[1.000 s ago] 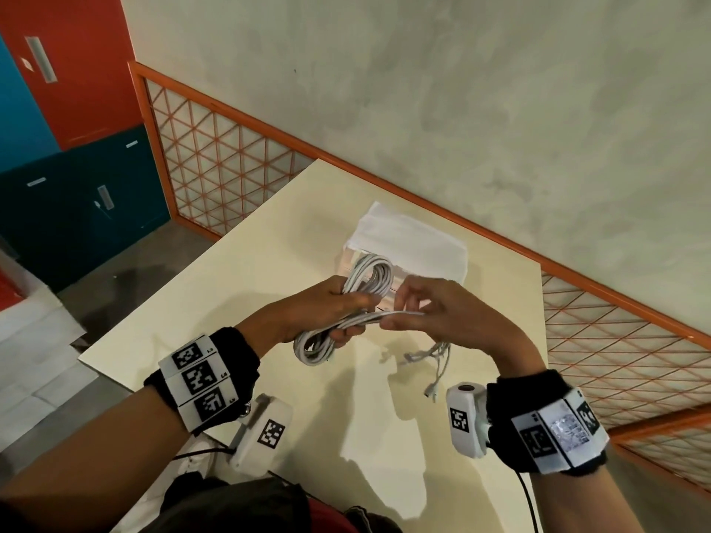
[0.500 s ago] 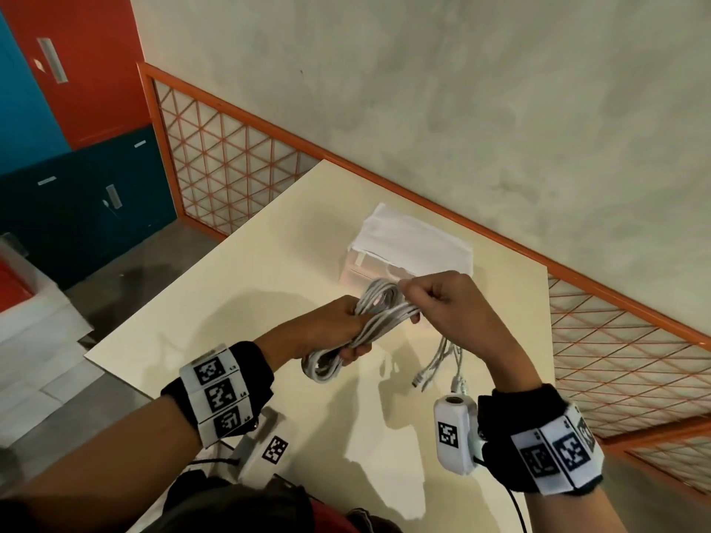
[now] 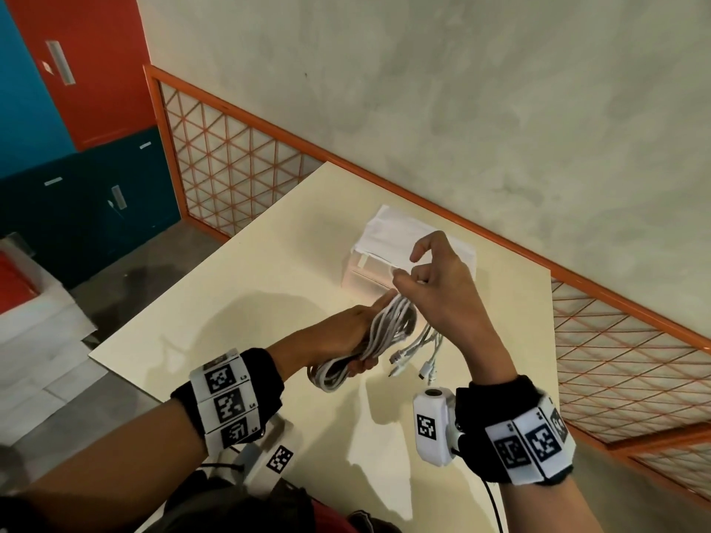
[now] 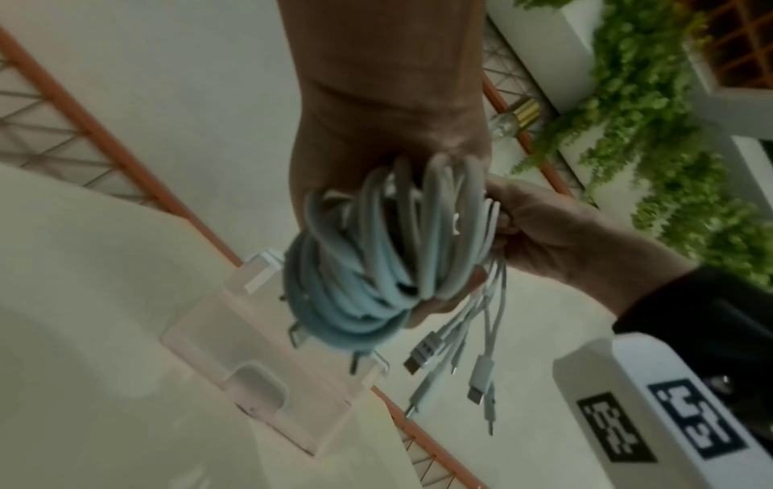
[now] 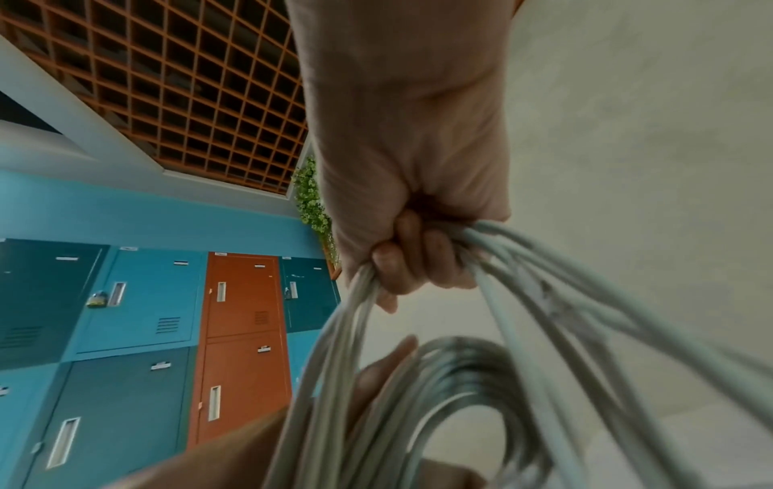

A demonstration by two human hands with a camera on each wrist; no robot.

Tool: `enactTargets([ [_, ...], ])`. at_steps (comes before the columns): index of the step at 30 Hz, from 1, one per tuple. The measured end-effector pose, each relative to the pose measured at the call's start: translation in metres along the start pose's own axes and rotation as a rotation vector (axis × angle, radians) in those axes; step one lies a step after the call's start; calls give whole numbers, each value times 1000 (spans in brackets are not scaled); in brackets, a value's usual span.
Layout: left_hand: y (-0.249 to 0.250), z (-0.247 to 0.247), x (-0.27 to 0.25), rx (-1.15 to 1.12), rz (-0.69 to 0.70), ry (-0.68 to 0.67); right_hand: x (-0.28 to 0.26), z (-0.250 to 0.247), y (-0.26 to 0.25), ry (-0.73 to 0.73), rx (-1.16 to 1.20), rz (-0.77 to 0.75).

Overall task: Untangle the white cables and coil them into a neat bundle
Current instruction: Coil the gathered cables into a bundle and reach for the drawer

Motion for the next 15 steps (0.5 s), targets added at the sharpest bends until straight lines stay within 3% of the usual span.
enactTargets([
  [8,7,5,-5,24,-12,-77,6,2,10,115,-157,-15],
  [11,3,1,-2,112,12,-41,8,4,13,113,-222,-20],
  [15,6,-4,-1,18,43,8,8,-2,17,106,-126,35],
])
Point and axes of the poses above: each hand's wrist, its own x-axis towards the middle knuckle, its own z-axis out of the palm, y = z × x, the point moved 4 cm from there along x, towards the middle knuckle, and after that the axes turned 7 degrees about -z, right-handed, at the moved point
